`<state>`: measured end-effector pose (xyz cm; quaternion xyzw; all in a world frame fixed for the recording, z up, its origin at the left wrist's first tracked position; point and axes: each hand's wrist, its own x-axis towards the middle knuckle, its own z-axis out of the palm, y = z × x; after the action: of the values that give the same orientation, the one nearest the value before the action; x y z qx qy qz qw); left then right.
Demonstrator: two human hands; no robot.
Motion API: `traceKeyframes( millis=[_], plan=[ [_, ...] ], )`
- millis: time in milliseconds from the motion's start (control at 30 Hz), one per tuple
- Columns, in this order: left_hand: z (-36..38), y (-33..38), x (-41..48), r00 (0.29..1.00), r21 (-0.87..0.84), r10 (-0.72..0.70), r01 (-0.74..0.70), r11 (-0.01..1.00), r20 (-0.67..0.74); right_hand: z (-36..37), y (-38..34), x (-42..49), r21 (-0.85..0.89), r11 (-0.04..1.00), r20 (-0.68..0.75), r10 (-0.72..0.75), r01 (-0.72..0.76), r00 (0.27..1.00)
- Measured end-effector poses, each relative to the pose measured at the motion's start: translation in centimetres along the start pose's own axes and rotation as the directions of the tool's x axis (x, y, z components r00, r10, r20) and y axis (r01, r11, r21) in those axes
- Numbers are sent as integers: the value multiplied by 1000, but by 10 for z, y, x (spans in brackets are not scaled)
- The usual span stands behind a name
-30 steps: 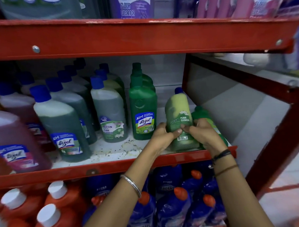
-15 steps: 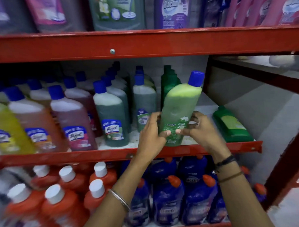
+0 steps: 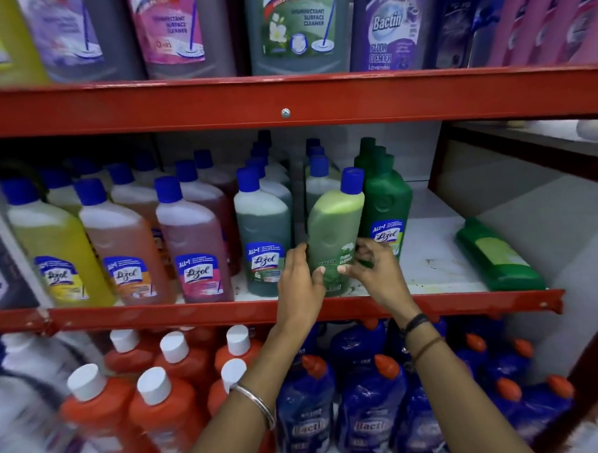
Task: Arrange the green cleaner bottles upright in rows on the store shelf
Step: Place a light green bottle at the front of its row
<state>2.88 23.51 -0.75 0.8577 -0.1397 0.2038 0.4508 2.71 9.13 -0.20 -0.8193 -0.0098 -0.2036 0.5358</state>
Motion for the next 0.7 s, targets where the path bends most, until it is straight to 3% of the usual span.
traceKeyframes(
  millis=[133,233,400,567,700],
  plan=[
    [0,-4,-2,999,-17,-9,8,1000,-43,5,-4,-5,8,1000,-4,-29,29,1000],
    [0,-4,-10,995,-21,60,-62,998,-82,15,-15,-11,63,996,49,-59,56,997],
    [-2,-9,-20,987,-197,161,-163,967,-22,19,-10,-1,-23,997,-9,-80,80,997],
    [-3,-6,-7,996,-193,-8,25,981,91,2,-10,4,135,989,143,-75,55,987],
    [5,1,1,982,-219,-49,90,972,183,-9,-4,9,104,993,177,-80,62,981]
  ],
)
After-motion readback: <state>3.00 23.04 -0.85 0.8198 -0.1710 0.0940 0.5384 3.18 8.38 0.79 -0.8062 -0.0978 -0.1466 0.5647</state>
